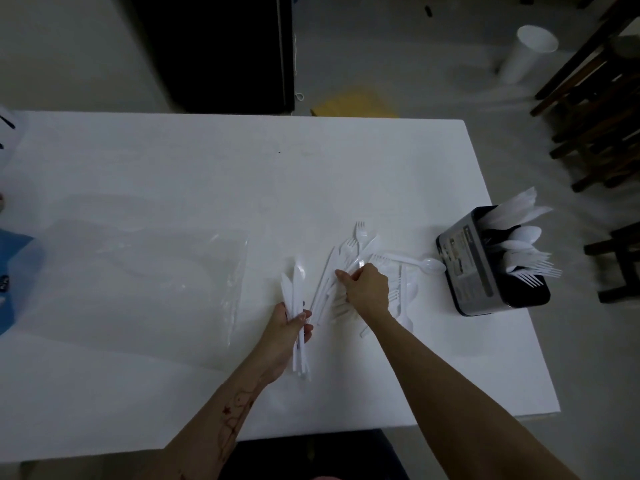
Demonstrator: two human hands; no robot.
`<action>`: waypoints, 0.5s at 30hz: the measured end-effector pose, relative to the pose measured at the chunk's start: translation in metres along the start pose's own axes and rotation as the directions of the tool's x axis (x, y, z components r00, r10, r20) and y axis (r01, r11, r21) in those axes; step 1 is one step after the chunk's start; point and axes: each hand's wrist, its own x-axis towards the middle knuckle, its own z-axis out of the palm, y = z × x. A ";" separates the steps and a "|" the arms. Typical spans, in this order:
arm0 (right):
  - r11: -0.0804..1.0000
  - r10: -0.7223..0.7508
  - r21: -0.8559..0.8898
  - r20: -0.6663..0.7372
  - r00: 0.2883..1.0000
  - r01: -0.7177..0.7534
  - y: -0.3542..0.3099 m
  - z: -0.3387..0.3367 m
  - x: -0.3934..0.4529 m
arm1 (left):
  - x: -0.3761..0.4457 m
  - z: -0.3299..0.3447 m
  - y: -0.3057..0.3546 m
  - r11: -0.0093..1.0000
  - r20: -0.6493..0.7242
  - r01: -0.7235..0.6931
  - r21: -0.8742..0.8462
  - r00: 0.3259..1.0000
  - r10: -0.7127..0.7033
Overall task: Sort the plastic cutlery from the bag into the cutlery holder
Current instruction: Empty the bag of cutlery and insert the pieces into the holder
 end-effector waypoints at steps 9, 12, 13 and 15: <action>0.976 0.009 0.220 0.004 1.000 -0.009 -0.004 -0.018 -0.013 | 0.001 -0.001 0.016 0.995 0.058 0.014 -0.095 0.998 -0.008; 0.945 -0.180 0.306 0.197 0.964 0.114 -0.003 -0.035 -0.036 | 0.003 0.008 0.024 0.989 0.074 0.016 -0.147 0.997 -0.005; 0.941 -0.224 0.309 0.262 0.939 0.138 -0.001 -0.040 -0.042 | 0.004 0.012 0.026 0.984 0.075 0.025 -0.179 0.997 -0.012; 0.940 -0.264 0.302 0.339 0.903 0.161 0.006 -0.047 -0.050 | 0.005 0.020 0.032 0.972 0.084 0.050 -0.229 0.996 -0.031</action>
